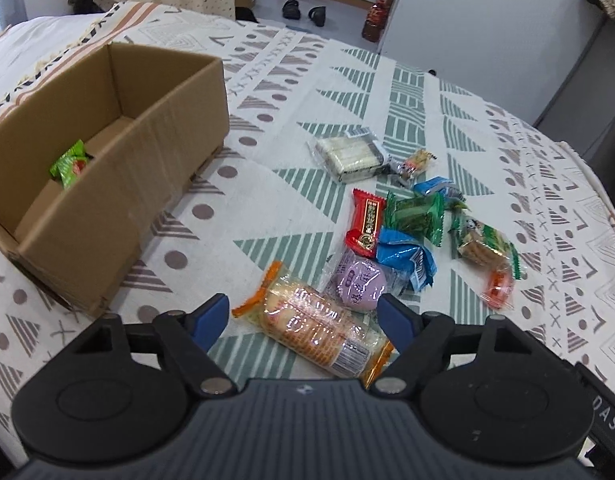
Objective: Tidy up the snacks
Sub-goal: 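Move both tools back from the box to the snack pile, then grasp the orange biscuit pack with the left tool while the right tool grasps the red candy packet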
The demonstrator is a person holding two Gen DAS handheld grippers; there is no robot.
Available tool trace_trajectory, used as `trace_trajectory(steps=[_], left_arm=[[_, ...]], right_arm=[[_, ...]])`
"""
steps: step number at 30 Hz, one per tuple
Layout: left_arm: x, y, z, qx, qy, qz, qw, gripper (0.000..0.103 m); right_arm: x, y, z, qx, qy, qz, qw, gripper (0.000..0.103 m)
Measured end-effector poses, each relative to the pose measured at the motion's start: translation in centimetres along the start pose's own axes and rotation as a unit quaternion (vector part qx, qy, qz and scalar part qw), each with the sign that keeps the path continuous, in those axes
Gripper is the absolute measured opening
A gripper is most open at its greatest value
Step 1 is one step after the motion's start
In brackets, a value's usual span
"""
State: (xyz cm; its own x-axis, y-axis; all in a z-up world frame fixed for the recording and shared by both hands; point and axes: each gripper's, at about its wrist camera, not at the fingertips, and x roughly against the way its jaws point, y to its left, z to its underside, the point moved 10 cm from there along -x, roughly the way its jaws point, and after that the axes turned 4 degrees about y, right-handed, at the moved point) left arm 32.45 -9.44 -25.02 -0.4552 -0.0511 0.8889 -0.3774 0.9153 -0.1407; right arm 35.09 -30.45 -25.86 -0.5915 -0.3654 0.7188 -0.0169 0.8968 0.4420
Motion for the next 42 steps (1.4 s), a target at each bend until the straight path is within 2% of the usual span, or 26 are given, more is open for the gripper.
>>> trace_trajectory(steps=[4,7,9,13,18,23,27,34,36,42], left_arm=[[-1.3,-0.4,0.3,0.011,0.005,-0.013,0.9998,0.079],[-2.0,-0.4,0.5,0.020,0.007,-0.019,0.9996,0.079],[-2.6,-0.4,0.6,0.021,0.007,-0.024,0.9995,0.079],[-3.7,-0.2,1.0,0.035,0.021,-0.024,0.9989,0.073],[-3.6,0.4,1.4,0.032,0.024,-0.027,0.9988,0.073],[-3.5,1.4,1.4,0.036,0.022,-0.023,0.9988,0.058],[-3.5,2.2,1.0,0.040,0.017,-0.023,0.9988,0.034],[-2.6,2.8,0.0,0.030,0.007,-0.005,0.9995,0.034],[-2.3,2.8,-0.4,0.023,0.007,0.000,0.9997,0.034],[-0.6,2.5,-2.2,-0.018,-0.010,0.017,0.9996,0.034]], right_arm=[[-1.3,-0.2,-0.3,-0.007,0.007,-0.006,1.000,0.070],[-2.3,-0.6,-0.4,-0.004,0.007,0.005,1.000,0.069],[-3.1,-0.8,-0.6,-0.007,0.011,0.010,1.000,0.065],[-3.9,-1.1,-1.5,0.000,0.002,0.020,1.000,0.065],[-5.0,-1.1,-2.3,0.009,-0.001,0.025,1.000,0.065],[-5.8,-0.9,-2.8,0.020,-0.007,0.033,0.999,0.060],[-6.4,-0.8,-3.3,0.029,-0.012,0.042,0.999,0.057],[-7.2,-0.9,-3.7,0.050,-0.016,0.063,0.997,0.048],[-7.4,-0.7,-3.6,0.060,-0.013,0.065,0.996,0.034],[-6.6,-0.8,-3.2,0.061,-0.002,0.065,0.996,0.026]])
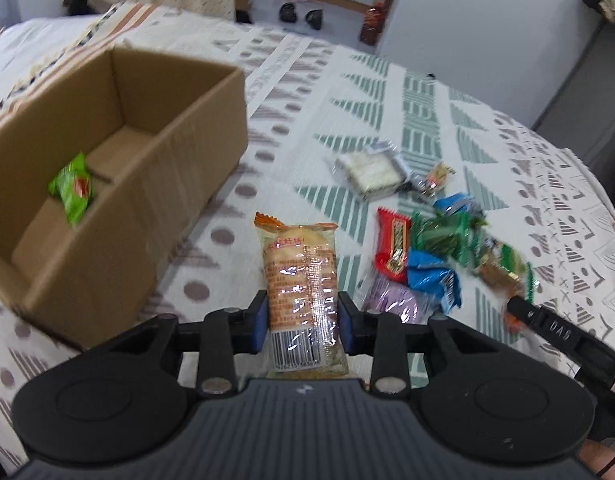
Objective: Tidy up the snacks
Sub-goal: 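Grasp the orange biscuit pack with the left tool while the right tool grasps the red candy packet, then lower the biscuit pack into the box with the left tool while the right tool drops the red candy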
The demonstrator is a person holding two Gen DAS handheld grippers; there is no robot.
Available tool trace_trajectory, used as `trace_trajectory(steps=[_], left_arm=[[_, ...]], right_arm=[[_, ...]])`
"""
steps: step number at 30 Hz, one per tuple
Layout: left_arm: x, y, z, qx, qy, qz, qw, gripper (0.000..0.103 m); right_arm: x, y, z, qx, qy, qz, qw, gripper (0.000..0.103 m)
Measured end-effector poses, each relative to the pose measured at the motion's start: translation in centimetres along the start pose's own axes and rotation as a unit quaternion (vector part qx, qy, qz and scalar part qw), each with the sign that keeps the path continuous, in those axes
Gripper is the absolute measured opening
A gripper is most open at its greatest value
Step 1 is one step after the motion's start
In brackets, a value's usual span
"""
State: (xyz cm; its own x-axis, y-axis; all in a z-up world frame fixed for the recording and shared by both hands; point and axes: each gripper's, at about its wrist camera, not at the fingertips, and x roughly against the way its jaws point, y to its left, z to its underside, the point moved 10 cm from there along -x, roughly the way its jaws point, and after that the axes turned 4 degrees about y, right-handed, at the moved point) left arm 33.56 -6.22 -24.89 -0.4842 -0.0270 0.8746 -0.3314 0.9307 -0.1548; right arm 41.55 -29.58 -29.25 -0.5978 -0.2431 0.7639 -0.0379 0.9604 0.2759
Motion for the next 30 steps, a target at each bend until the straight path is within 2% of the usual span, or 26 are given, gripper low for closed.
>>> trace_trajectory(steps=[8,19,30], left_arm=[[2.2,0.5,-0.6,-0.056,-0.018,0.025,0.9979,0.034],[4.2,1.9,-1.3,-0.040,-0.041,0.056,0.9968,0.034],[6.5,3.6,-3.3,-0.022,-0.065,0.074,0.9949,0.034]], right_arm=[[2.8,0.3,1.1,-0.001,-0.007,0.009,1.000,0.023],[6.3,3.1,1.9,0.019,-0.013,0.012,1.000,0.020],[9.1,8.3,1.3,0.038,-0.032,0.000,0.999,0.019]])
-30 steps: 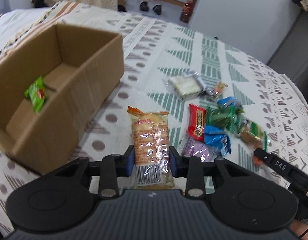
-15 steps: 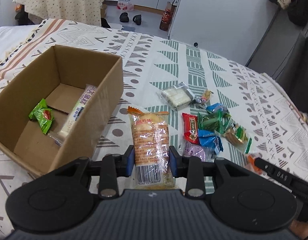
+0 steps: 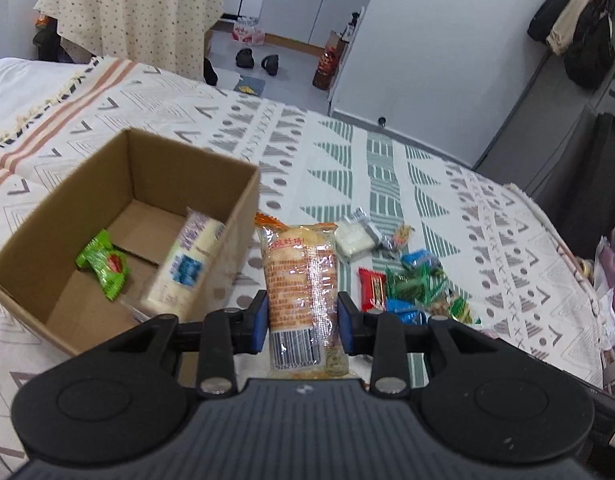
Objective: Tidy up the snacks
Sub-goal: 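Lower the biscuit pack into the box with the left tool while the right tool drops the red candy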
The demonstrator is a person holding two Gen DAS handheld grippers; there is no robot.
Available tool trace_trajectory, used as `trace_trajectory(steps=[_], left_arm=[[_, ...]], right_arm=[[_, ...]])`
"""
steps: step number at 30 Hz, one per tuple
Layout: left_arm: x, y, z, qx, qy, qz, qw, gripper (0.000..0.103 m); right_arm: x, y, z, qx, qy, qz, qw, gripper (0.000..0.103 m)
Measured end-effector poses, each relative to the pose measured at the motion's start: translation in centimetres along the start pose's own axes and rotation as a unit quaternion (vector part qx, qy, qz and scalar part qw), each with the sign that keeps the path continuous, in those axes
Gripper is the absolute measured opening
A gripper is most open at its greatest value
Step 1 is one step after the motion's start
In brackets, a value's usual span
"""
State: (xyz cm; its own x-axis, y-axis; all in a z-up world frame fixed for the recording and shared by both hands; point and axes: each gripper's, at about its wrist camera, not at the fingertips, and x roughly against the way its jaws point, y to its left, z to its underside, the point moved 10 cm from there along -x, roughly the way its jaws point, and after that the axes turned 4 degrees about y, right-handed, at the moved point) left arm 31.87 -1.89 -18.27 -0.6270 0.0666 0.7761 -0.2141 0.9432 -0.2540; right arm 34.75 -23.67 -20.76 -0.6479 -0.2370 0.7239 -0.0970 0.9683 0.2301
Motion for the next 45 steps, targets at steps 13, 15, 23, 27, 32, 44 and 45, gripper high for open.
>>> trace_trajectory(steps=[13,15,23,27,32,44,45], left_arm=[[1.3,5.3,-2.8,0.032,-0.010,-0.025,0.9991,0.034],[1.4,6.2,-3.0,0.041,-0.008,-0.026,0.9988,0.034],[2.0,10.1,-4.1,0.068,-0.008,-0.044,0.9967,0.034],[1.9,11.7,-4.3,0.084,-0.003,-0.044,0.9955,0.034],[1.8,12.6,-4.3,0.092,0.005,-0.036,0.9951,0.034],[1.7,14.1,-4.6,0.106,0.003,-0.027,0.9940,0.039],[1.7,14.4,-4.6,0.110,0.004,-0.028,0.9935,0.039]], right_arm=[[1.7,7.3,-2.7,0.023,-0.033,-0.030,0.999,0.019],[1.8,8.5,-3.1,0.022,-0.035,-0.038,0.998,0.019],[1.7,12.9,-3.9,0.043,-0.044,-0.052,0.997,0.019],[1.4,15.2,-3.9,0.052,-0.043,-0.062,0.996,0.019],[1.3,18.0,-4.0,0.063,-0.045,-0.075,0.994,0.020],[0.0,22.5,-3.9,0.072,-0.036,-0.097,0.992,0.020],[-0.2,22.9,-3.8,0.074,-0.035,-0.100,0.992,0.020]])
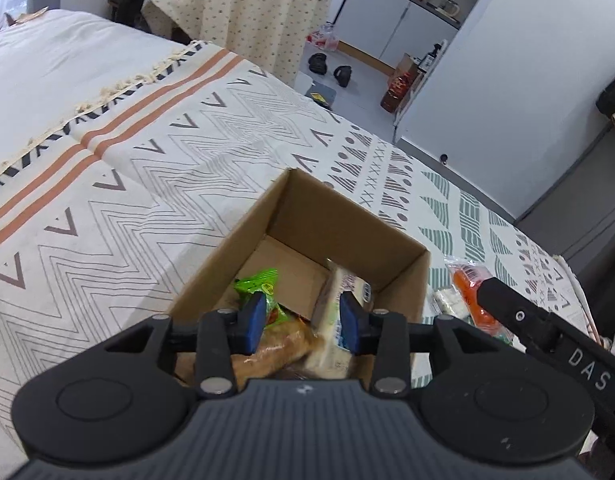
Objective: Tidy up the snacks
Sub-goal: 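Lower the biscuit pack into the box with the left tool while the right tool drops the red candy, then move both tools back from the box to the snack pile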
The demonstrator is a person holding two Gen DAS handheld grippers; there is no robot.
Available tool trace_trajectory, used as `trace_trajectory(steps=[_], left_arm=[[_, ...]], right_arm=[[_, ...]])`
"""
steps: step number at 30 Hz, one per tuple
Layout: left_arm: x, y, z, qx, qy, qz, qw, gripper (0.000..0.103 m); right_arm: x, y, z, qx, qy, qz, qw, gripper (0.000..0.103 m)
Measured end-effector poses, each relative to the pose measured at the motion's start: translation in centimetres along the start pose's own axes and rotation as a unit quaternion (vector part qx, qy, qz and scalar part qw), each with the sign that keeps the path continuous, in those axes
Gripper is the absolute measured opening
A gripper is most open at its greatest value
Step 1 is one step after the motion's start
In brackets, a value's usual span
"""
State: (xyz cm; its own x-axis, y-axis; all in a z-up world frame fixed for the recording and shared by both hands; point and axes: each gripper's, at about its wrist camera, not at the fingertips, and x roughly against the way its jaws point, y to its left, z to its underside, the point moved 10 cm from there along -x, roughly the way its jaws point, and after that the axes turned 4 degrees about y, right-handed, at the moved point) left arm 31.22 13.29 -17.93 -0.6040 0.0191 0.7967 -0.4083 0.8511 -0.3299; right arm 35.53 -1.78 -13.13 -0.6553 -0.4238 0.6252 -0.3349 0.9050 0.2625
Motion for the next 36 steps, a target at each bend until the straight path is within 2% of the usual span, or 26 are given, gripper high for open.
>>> trace_trajectory(steps=[5,9,11,14,19,21,24,30,36], left_arm=[[-0.1,0.9,-0.3,0.015,0.001,-0.002,0.9999,0.044],[-0.5,1.4,-0.2,0.021,0.006,-0.007,0.9997,0.050],[-0.7,1.3,-0.1,0.018,0.009,-0.005,0.9998,0.051],[-0.9,1.2,-0.1,0.014,0.011,-0.007,0.9998,0.060],[-0.8,0.6,0.0,0.003,0.006,-0.010,0.9999,0.074],[-0.7,0.1,0.2,-0.006,0.004,-0.011,0.9999,0.077],[-0.6,-0.7,0.5,-0.013,0.003,-0.009,0.9999,0.083],[0.1,-2.9,1.0,-0.041,-0.008,-0.006,0.9991,0.089],[0.8,-5.6,2.0,-0.071,-0.011,0.004,0.9974,0.090]], right_arm=[[-1.0,1.2,-0.3,-0.001,-0.001,-0.015,1.000,0.020],[-1.8,2.1,-0.1,-0.002,0.009,-0.046,0.999,0.028],[-2.0,1.5,0.2,-0.006,0.014,-0.033,0.999,0.035],[-1.8,0.0,0.9,-0.025,0.022,-0.020,0.999,0.042],[-0.8,-2.8,1.8,-0.046,0.026,0.004,0.999,0.046],[-0.3,-3.9,2.2,-0.052,0.027,0.014,0.998,0.051],[0.4,-5.1,2.6,-0.053,0.030,0.023,0.998,0.052],[2.0,-8.2,4.0,-0.065,0.032,0.047,0.996,0.062],[3.5,-10.7,4.7,-0.068,0.034,0.058,0.995,0.063]])
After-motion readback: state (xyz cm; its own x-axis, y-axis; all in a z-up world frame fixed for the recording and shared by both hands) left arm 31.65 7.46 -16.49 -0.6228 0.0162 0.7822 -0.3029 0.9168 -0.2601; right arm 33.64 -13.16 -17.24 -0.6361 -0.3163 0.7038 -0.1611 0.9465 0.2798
